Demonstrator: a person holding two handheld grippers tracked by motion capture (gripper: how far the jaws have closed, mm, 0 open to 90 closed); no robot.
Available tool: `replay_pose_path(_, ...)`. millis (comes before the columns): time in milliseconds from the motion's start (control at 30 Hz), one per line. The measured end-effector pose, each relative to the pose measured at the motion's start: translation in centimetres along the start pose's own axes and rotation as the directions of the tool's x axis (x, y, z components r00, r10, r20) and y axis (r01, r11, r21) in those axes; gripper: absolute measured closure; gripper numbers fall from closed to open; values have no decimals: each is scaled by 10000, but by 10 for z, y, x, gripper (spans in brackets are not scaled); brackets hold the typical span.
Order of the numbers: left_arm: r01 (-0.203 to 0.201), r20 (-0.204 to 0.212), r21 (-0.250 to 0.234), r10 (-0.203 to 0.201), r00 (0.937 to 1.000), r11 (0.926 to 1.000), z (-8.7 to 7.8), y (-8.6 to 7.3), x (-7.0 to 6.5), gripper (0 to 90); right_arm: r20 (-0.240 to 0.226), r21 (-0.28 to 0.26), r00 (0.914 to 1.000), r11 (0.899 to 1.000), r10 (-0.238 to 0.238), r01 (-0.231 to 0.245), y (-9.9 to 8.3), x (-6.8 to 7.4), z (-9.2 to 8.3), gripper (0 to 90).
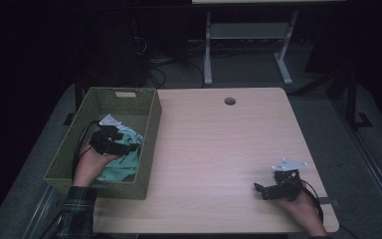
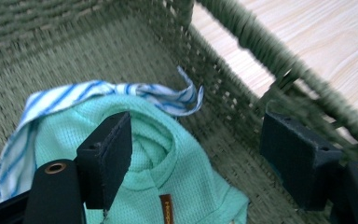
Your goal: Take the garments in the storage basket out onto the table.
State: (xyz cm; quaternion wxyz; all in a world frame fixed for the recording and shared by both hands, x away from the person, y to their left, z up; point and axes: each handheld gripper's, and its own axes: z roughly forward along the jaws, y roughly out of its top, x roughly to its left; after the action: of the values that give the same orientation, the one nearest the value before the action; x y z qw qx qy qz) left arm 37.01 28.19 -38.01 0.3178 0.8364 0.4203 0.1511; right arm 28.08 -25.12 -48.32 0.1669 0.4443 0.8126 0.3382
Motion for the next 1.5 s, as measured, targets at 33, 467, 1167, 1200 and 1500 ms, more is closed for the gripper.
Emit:
replay_pose_path(33, 1, -53, 80, 0, 10000, 10000, 2, -1, 0, 251, 1, -1, 10000, 10000, -3, 3, 0, 0, 0, 0)
replay_pose_path(467, 172, -149, 961, -158, 9998, 9952, 24, -11, 3, 251, -6, 13, 10000, 10000, 0, 0, 0, 0, 0, 0)
replay_pose_path(1167, 90, -138, 2952, -51, 9999, 9554, 47, -16, -1, 343, -48, 8, 10000, 10000, -30, 30, 0, 0, 0, 0)
replay_pose_path(1200, 84, -124, 3062, -49, 9999, 9519, 47, -16, 0, 373, -50, 10, 10000, 10000, -32, 32, 0, 0, 0, 0)
replay_pose_path(1500, 385, -154, 3221, -355, 9993, 9459, 41, -14, 0, 770, -97, 12, 9999, 10000, -49, 49, 0, 0, 0, 0)
